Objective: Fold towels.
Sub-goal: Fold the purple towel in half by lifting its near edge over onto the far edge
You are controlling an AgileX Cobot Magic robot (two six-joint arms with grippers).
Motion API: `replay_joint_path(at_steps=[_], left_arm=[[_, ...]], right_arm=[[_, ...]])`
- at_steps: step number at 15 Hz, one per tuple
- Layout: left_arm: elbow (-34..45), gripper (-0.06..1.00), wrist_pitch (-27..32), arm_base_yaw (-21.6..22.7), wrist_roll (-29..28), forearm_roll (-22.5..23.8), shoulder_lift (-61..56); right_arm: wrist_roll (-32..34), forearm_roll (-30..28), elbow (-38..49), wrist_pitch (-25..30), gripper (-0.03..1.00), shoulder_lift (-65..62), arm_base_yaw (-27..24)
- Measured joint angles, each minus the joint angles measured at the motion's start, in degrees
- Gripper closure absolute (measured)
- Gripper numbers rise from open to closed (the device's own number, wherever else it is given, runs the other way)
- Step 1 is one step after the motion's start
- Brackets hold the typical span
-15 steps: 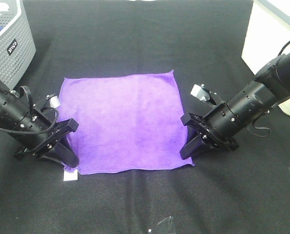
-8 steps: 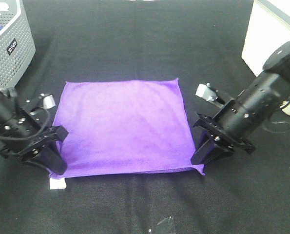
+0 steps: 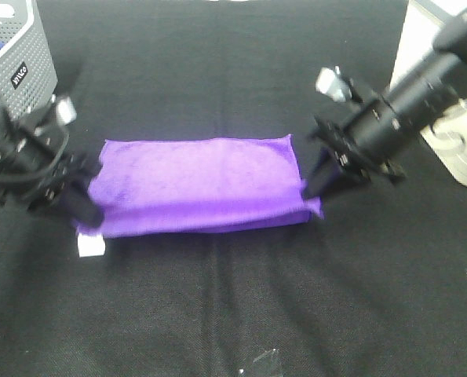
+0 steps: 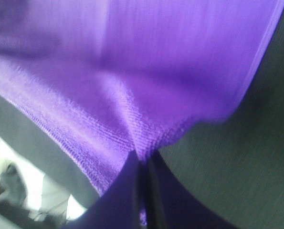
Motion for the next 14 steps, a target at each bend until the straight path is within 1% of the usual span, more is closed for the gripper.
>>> replay_joint_path(at_steps=[4,8,10,14], left_arm=[[-12.83,0.94,0.0,0.8,-0.92,0.29,7.05],[-22.35,0.94,-0.63,0.8,-0.92,0.34,13.46],[-25.9,0.94,-1.09,0.8,-0.97,0.4,16.33],[-31.4,0.94,-1.26,0.8,-1.38,0.46,20.51]], right_arm=[[3.38,-2.64,-17.25,0.11,0.96,10.03,0.0],[7.51,-5.67,-32.66,0.11,0.96,19.31,-0.06],[9.17,-7.16,-36.84,0.11,0.96,22.86,-0.06],[10.71,-7.73,-41.2,-0.4,0.96,26.93,-0.06]])
